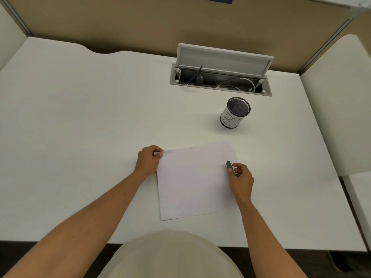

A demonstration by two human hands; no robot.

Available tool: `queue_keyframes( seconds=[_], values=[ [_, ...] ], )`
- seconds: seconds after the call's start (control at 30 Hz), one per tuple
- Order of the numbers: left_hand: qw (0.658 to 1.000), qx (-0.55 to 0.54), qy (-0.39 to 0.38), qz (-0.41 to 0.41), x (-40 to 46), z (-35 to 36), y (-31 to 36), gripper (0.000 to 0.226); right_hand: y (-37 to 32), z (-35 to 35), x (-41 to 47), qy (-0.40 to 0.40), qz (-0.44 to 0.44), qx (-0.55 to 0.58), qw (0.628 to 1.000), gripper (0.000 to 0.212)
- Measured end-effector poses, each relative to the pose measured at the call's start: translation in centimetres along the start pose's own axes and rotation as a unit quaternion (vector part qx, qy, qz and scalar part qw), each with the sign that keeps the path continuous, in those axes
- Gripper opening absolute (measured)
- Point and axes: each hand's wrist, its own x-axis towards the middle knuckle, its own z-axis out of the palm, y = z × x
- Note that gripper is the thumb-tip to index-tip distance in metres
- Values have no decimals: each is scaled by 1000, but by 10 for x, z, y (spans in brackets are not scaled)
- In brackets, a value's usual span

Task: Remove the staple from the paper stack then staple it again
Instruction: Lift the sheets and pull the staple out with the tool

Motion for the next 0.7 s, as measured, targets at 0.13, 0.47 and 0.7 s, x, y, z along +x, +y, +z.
queue_keyframes(
  seconds=[0.13,0.47,0.7],
  values=[
    [998,36,-42,24,17,-9,4,10,-3,-2,10,3,-19,-3,1000,13],
    [991,63,-98,66,37,-2,19,14,-28,19,47,-16,-161,-192,968,22],
    [993,62,-80,53,45,4,17,8,-44,34,70,-39,-221,-292,930,23]
  ],
)
